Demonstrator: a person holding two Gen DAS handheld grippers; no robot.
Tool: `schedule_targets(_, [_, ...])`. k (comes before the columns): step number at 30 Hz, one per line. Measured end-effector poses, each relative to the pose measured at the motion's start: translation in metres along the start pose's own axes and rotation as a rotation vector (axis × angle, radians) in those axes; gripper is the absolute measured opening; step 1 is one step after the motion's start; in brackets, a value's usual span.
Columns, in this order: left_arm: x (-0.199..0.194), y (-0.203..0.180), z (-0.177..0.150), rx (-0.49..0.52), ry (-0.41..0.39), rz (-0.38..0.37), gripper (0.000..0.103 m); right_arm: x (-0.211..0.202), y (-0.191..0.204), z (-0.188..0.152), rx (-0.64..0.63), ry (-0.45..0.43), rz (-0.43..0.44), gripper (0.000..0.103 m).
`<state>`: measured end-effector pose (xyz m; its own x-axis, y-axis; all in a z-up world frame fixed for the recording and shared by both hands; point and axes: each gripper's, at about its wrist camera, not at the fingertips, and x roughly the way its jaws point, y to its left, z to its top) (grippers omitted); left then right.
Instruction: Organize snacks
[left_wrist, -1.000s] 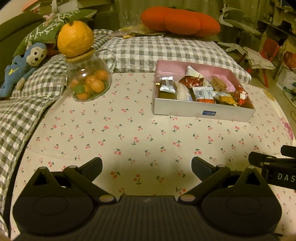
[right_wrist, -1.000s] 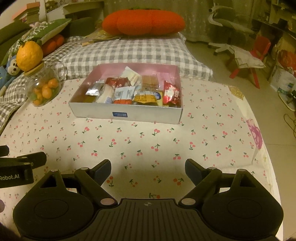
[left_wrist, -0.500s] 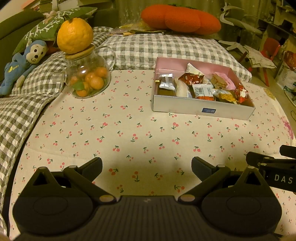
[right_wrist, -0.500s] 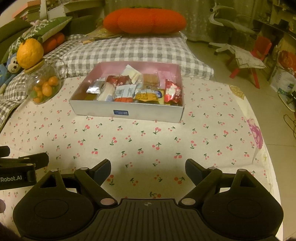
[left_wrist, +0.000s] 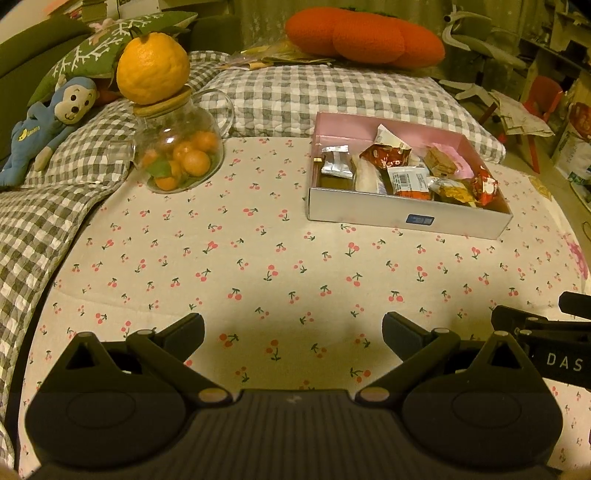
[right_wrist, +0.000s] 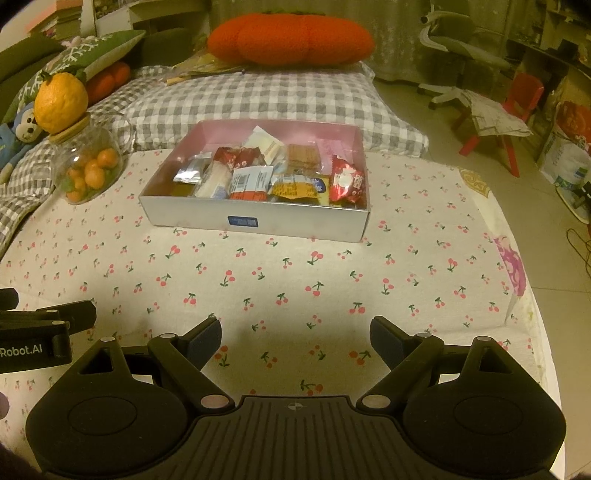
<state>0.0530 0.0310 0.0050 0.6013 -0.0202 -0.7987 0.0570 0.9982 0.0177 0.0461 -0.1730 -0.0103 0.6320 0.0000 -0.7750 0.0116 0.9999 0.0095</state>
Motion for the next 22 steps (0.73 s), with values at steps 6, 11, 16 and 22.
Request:
schedule_targets(6, [0.001,0.0,0.0,0.001,0.007,0.004,0.103,0.0,0.0,-0.001,-0.003,-0.001,0.001,0.09])
schedule_targets(11, [0.003,0.001,-0.001,-0.006,0.023,0.002,0.103,0.0,0.001,0.0,-0.005,0.002,0.001,0.09])
schedule_targets(16, [0.006,0.002,-0.001,-0.015,0.04,-0.008,0.103,0.001,0.001,-0.001,-0.007,0.005,-0.001,0.09])
schedule_targets(22, [0.016,0.0,-0.002,-0.01,0.061,-0.013,0.103,0.005,0.001,-0.002,-0.014,0.006,-0.009,0.09])
